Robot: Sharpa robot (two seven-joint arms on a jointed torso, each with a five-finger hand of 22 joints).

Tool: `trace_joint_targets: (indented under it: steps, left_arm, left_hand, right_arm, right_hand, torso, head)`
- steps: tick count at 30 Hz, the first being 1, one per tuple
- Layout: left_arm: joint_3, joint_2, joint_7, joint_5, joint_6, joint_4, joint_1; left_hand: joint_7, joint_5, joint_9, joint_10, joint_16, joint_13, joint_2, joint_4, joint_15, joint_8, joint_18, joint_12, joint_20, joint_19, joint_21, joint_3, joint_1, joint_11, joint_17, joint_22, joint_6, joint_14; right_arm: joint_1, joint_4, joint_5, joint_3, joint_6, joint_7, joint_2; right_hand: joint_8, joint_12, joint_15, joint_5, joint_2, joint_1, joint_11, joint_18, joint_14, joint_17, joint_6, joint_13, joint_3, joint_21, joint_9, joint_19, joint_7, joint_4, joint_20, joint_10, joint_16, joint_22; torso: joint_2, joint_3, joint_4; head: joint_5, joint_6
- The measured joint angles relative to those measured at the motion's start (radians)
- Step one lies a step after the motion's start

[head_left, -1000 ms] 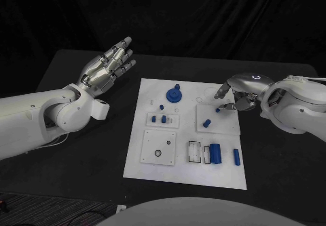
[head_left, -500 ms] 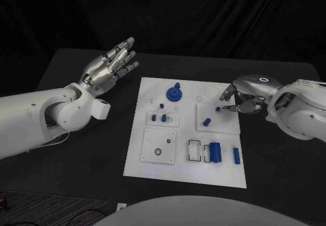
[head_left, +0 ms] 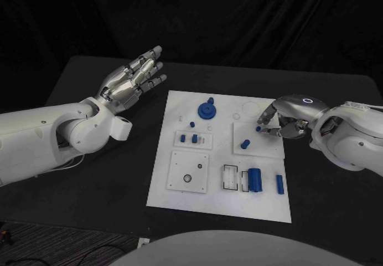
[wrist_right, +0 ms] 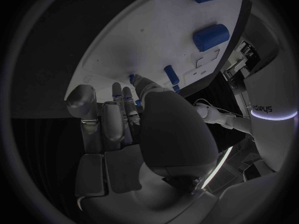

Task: Assemble the parts on the task board

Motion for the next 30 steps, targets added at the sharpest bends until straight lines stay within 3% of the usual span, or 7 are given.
trace_joint_targets:
  steps: [5, 17, 30]
  left_arm:
    - [0.000, 0.004, -0.004, 0.000, 0.004, -0.003, -0.001]
    - [0.000, 0.012, -0.014, 0.001, 0.016, -0.010, -0.004]
    - [0.000, 0.016, -0.022, 0.001, 0.027, -0.014, -0.006]
  left_hand:
    - [0.012, 0.030, 0.001, 0.000, 0.000, 0.000, 0.000, 0.000, 0.006, 0.000, 0.000, 0.000, 0.006, 0.001, 0.000, 0.000, 0.025, 0.000, 0.000, 0.003, 0.012, 0.002]
    - [0.050, 0.040, 0.006, 0.000, 0.000, 0.000, 0.008, -0.003, 0.024, 0.004, 0.000, 0.000, 0.014, 0.007, 0.004, -0.003, 0.042, 0.000, 0.000, 0.019, 0.050, 0.002]
    - [0.059, 0.054, 0.006, 0.004, 0.000, 0.000, 0.011, -0.003, 0.036, 0.004, 0.000, 0.000, 0.030, 0.016, 0.012, -0.003, 0.056, 0.004, 0.002, 0.035, 0.059, 0.007]
  right_arm:
    - [-0.006, -0.011, 0.000, 0.000, -0.009, 0.000, 0.013]
    - [-0.021, -0.025, -0.002, 0.003, -0.033, 0.003, 0.032]
    - [-0.030, -0.032, -0.005, 0.005, -0.050, 0.009, 0.046]
  right_hand:
    - [0.000, -0.004, 0.000, 0.000, -0.001, 0.012, -0.001, 0.000, 0.000, 0.000, 0.007, -0.003, 0.013, 0.000, 0.003, 0.000, 0.000, -0.011, 0.000, 0.008, 0.000, 0.000]
    - [0.000, -0.003, -0.003, 0.000, -0.009, 0.020, -0.006, 0.000, -0.003, -0.003, 0.014, -0.001, 0.031, 0.000, 0.006, 0.004, 0.007, -0.018, -0.004, 0.036, 0.000, 0.000]
    - [0.016, 0.001, -0.009, 0.000, -0.014, 0.036, -0.011, 0.000, -0.008, -0.016, 0.060, -0.006, 0.051, -0.002, 0.022, 0.000, 0.002, -0.037, -0.007, 0.046, -0.005, 0.000]
  torso:
    - [0.001, -0.0001, -0.0007]
    - [0.001, -0.0001, -0.0007]
    - [0.001, -0.0001, -0.0008]
  head:
    - [-0.002, 0.004]
    - [-0.004, 0.000]
    - [-0.009, 0.000]
